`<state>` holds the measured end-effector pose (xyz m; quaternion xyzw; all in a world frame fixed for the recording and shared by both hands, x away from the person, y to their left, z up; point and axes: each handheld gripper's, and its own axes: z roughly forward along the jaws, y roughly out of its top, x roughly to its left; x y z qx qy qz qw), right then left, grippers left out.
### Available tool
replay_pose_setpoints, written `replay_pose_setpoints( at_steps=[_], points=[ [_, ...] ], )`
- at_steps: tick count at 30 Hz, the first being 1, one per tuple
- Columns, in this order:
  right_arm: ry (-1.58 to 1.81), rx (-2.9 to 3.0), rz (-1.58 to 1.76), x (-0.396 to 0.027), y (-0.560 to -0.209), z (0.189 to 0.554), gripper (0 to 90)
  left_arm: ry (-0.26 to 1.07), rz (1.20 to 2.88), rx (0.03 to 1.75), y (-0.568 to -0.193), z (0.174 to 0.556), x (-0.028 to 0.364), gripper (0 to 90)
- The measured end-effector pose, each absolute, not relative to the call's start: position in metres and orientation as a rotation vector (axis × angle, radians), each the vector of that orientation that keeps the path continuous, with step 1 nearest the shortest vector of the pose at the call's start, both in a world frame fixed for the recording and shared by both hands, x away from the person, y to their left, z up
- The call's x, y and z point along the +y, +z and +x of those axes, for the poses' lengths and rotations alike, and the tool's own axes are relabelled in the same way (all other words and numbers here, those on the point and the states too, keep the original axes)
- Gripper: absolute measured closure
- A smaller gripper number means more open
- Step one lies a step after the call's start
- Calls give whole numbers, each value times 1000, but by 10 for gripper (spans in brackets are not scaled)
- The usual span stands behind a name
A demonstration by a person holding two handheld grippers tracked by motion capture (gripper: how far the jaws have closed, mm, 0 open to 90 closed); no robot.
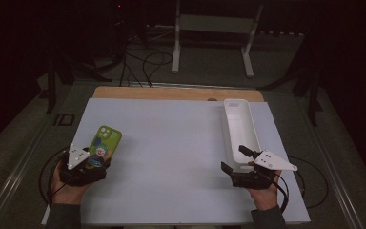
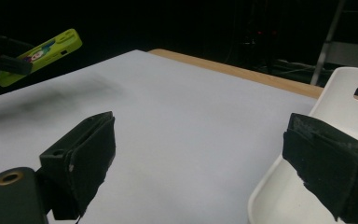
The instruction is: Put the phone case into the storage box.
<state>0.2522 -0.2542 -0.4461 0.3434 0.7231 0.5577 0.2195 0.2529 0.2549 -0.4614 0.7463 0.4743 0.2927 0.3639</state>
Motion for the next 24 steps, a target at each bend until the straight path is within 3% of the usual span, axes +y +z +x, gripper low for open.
replay_pose_setpoints(
  at_steps=[24],
  points=[
    [1507, 2031, 939, -254, -438, 261, 90, 762, 1923, 1075, -453, 260, 236, 163]
  ],
)
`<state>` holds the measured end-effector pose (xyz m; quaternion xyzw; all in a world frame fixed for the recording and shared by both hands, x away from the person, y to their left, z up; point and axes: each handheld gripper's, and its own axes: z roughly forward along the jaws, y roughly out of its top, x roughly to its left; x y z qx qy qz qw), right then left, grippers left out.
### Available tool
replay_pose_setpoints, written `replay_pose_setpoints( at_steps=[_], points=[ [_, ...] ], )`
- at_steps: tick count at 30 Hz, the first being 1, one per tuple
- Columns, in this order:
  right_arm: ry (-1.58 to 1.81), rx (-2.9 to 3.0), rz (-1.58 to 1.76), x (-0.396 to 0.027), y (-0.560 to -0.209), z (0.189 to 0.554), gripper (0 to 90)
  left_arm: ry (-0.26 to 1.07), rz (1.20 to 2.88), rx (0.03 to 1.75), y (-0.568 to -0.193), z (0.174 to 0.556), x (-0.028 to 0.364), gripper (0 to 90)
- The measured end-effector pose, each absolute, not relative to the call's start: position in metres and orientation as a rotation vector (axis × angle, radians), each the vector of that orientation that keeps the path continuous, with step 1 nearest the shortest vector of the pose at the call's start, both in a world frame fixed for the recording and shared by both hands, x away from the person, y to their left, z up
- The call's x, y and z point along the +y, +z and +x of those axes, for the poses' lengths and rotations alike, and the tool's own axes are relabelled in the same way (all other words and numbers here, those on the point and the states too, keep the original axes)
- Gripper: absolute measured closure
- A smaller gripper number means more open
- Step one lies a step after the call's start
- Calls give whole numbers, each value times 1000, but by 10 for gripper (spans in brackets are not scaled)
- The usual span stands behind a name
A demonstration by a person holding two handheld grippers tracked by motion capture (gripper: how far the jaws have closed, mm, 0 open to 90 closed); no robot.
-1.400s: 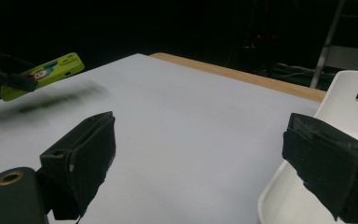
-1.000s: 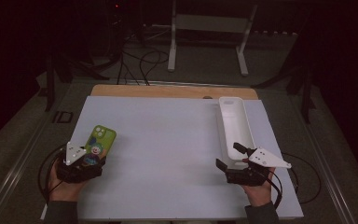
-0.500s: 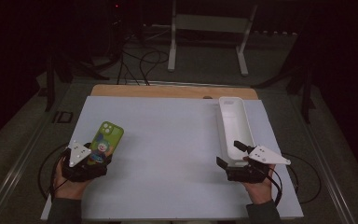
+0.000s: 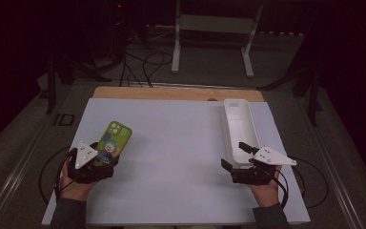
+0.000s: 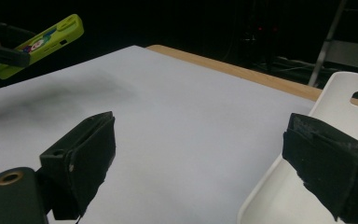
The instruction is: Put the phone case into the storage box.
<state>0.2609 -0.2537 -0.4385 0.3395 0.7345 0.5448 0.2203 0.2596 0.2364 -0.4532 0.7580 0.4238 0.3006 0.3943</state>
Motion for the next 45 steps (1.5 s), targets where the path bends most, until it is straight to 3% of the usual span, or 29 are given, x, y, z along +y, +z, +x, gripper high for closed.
replay_pose_setpoints(
  at_steps=[45],
  points=[
    [1524, 2061, 980, -238, -425, 274, 85, 706, 1958, 850, -438, 287, 174, 163]
  ],
)
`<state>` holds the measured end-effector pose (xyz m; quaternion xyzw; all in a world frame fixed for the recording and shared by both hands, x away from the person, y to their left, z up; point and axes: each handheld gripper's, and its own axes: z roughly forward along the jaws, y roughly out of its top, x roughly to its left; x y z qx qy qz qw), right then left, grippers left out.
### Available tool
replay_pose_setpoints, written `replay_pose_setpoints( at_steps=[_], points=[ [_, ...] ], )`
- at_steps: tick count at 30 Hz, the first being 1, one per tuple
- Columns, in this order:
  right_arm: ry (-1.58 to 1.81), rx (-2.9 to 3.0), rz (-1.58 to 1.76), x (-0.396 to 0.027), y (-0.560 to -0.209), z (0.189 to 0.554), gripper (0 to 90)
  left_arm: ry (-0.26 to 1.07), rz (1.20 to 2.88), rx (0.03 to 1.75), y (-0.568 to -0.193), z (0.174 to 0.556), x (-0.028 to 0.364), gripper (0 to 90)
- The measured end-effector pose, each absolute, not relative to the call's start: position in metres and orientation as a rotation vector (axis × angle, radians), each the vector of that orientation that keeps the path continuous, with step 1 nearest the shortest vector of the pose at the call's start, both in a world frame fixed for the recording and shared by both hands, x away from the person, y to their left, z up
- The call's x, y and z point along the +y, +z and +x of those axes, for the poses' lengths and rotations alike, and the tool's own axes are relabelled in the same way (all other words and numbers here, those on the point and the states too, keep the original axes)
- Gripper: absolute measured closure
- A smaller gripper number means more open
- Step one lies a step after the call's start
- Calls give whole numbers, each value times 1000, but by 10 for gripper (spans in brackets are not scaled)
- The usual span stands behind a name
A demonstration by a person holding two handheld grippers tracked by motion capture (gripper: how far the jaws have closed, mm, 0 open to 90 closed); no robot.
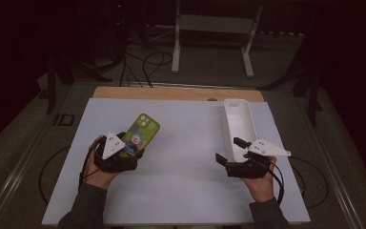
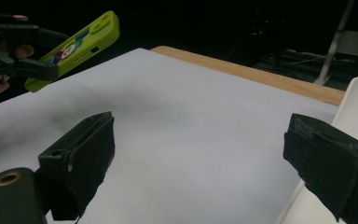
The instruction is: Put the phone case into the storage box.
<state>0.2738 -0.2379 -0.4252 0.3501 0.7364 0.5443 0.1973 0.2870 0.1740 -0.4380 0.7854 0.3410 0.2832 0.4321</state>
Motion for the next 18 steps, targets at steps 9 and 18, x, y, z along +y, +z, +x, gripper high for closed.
replay_pose_setpoints(
  at_steps=[9, 18],
  points=[
    [1511, 2085, 1005, -235, -425, 277, 87, 699, 1978, 790, -433, 289, 158, 164],
    [1500, 2089, 1029, -230, -423, 281, 86, 688, 1994, 745, -431, 292, 144, 163]
  ],
)
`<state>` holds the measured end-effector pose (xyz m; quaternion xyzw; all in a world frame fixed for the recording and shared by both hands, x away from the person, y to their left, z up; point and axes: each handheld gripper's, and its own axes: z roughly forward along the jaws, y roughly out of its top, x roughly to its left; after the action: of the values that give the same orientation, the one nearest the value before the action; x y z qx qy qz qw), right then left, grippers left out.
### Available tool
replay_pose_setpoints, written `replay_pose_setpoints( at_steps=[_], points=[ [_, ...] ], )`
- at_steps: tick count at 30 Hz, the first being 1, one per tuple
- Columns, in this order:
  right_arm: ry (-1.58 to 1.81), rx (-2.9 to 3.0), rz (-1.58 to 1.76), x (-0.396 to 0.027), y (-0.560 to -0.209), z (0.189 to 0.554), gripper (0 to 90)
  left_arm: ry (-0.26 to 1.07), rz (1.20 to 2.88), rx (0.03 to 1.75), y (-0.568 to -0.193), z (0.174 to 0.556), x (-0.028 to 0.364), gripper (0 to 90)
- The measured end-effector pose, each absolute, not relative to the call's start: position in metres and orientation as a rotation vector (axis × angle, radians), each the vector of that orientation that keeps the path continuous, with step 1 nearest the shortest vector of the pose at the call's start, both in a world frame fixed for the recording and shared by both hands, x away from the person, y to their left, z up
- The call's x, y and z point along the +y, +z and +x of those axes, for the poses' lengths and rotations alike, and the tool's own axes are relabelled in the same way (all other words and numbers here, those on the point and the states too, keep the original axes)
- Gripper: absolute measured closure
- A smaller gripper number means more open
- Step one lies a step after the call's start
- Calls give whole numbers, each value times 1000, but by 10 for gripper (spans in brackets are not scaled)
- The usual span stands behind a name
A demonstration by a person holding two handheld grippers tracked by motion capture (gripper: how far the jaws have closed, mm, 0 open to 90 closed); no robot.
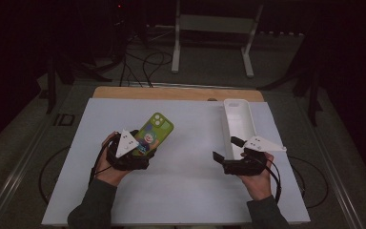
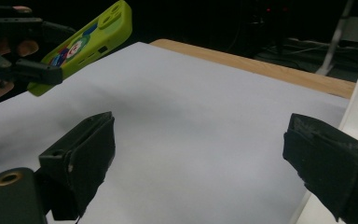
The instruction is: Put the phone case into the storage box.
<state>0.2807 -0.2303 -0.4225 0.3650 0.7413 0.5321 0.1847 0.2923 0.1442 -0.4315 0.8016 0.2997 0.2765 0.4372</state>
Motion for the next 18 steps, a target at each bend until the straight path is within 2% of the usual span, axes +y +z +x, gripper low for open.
replay_pose_setpoints(
  at_steps=[18],
  points=[
    [1534, 2119, 1071, -218, -420, 288, 86, 674, 2026, 661, -429, 292, 120, 163]
  ],
)
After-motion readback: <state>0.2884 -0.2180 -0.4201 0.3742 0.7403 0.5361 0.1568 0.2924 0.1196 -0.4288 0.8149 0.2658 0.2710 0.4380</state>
